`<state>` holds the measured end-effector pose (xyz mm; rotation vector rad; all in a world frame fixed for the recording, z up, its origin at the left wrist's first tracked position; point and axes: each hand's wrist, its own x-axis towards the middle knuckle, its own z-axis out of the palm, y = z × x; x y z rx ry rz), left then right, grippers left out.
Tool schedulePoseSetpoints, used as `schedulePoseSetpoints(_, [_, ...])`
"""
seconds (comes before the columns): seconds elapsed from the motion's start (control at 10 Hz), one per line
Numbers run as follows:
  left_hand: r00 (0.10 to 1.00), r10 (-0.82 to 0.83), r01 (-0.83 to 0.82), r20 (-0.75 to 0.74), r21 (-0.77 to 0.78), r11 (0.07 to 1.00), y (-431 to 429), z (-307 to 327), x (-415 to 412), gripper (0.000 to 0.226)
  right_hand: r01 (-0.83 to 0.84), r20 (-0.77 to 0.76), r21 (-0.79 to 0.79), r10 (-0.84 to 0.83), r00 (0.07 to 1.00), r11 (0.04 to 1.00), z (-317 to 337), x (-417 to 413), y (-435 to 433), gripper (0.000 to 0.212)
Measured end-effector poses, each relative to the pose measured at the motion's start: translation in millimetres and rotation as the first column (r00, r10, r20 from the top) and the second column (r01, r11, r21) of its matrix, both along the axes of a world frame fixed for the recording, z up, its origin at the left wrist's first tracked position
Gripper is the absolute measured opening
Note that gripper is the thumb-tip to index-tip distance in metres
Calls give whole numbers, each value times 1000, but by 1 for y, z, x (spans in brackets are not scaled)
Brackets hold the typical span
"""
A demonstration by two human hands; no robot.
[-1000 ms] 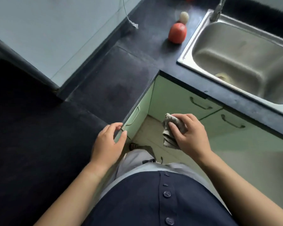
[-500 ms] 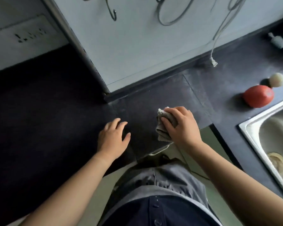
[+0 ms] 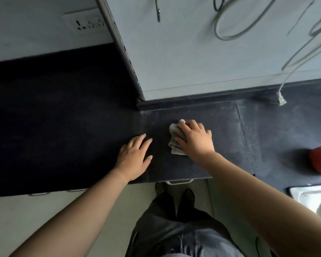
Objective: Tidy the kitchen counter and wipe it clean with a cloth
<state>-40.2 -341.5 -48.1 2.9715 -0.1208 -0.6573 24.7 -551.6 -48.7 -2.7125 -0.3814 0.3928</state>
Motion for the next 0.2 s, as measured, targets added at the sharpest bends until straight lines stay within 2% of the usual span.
schedulePoseSetpoints(0.1, [999,27,-27,43,13,1000,-2,10,-2,58,8,27,57,-9,1000,998,13,-10,-19,50])
schedulePoseSetpoints(0.2, [988,49,-49,150,-4,999,-4,25,-13,57,60,111,96,-70,991,994,32,-27,-45,51])
